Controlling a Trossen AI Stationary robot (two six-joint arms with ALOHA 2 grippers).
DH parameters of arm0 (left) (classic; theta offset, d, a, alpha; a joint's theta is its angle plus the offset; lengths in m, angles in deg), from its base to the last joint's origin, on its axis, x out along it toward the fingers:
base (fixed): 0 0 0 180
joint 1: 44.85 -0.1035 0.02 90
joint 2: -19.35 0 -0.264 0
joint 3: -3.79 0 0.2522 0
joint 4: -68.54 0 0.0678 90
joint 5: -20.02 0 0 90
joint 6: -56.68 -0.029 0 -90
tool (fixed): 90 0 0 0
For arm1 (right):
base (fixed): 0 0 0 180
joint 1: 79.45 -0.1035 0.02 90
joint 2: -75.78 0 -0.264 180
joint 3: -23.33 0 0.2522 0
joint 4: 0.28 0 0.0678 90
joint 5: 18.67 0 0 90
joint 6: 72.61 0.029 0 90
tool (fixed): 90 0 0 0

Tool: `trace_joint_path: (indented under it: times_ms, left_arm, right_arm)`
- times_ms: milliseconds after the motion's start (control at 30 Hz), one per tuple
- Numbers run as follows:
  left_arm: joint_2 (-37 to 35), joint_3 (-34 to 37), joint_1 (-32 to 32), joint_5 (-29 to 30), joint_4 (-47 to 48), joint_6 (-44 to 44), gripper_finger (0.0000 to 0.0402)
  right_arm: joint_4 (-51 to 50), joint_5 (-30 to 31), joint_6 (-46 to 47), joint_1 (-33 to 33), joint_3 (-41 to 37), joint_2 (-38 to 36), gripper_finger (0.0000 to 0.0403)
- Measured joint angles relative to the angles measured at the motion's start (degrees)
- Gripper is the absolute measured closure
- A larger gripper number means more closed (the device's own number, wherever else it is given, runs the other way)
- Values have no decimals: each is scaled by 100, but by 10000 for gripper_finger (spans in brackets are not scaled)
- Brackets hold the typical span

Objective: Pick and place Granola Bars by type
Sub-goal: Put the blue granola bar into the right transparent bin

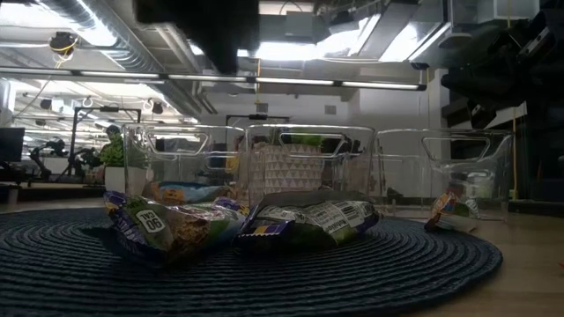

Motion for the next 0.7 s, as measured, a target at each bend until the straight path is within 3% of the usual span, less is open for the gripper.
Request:
trace_joint_path:
  times_ms: [367,700]
  left_arm:
    - [330,38,-78,44,-45,-53,142]
    - [344,891,-102,-132,-319,93,122]
  right_arm:
    - [-2,-1,0,0,0,0,384]
    - [-2,0,0,2,-2,1,384]
